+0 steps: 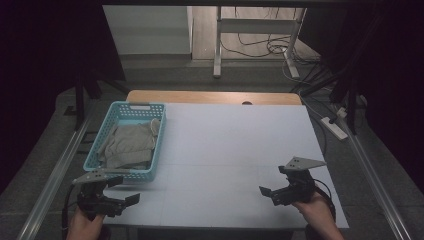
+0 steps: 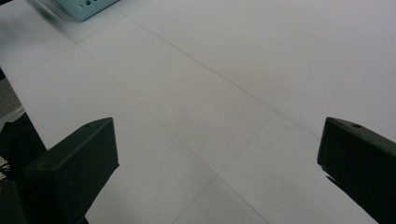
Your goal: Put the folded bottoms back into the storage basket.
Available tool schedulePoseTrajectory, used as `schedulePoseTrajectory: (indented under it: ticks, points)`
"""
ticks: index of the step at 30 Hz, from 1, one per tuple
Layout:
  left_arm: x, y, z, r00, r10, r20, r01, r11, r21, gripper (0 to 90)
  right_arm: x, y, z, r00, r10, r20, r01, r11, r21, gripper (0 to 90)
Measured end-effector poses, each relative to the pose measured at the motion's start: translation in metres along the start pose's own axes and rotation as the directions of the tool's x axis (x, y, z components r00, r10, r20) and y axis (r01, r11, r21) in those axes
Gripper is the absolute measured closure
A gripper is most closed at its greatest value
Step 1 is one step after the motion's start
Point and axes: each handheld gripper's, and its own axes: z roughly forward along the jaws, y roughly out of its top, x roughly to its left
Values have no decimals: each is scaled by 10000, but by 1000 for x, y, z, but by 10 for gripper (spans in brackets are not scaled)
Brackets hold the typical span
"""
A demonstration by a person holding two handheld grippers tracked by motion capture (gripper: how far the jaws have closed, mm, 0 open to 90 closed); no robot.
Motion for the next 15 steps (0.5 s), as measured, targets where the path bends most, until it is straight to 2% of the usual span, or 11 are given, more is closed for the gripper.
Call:
schedulePoseTrajectory:
  ticks: [15]
  points:
    - [0, 0, 0, 10000, -24, 8, 24, 10000, -28, 0, -15, -25, -23, 9961, 600, 651, -593, 9982, -114, 0]
